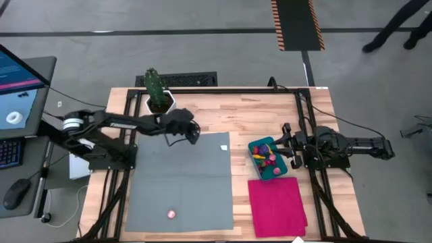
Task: Pick and placing Produce into tupperware
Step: Put the pink peach into the blue bin
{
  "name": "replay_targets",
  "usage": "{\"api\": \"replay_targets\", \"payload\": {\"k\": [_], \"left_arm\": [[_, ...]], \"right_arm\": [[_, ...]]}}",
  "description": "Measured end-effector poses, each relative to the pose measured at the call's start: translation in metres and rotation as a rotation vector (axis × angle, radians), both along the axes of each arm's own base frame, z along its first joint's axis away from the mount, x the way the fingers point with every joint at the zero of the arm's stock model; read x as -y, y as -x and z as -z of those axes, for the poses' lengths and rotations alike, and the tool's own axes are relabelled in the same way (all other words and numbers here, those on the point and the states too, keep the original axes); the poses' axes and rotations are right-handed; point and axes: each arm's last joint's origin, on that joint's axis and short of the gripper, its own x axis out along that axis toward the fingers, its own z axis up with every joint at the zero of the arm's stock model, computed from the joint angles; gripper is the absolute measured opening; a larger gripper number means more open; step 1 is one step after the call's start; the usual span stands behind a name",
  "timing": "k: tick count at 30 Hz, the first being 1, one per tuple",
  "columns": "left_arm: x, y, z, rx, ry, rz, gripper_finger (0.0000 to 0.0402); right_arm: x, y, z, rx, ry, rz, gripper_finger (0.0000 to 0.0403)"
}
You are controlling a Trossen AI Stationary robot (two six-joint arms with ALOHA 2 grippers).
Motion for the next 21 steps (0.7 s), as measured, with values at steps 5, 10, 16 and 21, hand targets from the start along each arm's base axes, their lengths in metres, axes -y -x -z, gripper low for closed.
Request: {"api": "replay_targets", "payload": {"k": [5, 10, 16, 21], "left_arm": [[-0.007, -0.017, -0.002, -0.152, -0.023, -0.029, 0.0129], [-0.01, -0.025, -0.007, -0.195, -0.058, -0.019, 0.0185], [-0.024, -0.01, 0.0, -0.354, -0.065, -0.114, 0.021], [-0.029, -0.007, 0.002, -0.346, -0.052, -0.118, 0.021]], "right_arm": [[0.0, 0.0, 0.0, 0.0, 0.0, -0.001, 0.0142], [0.0, 0.0, 0.0, 0.0, 0.0, -0.002, 0.0145], [0.0, 0.0, 0.0, 0.0, -0.001, -0.001, 0.0144], [0.0, 0.0, 0.0, 0.0, -0.001, -0.001, 0.0142]]}}
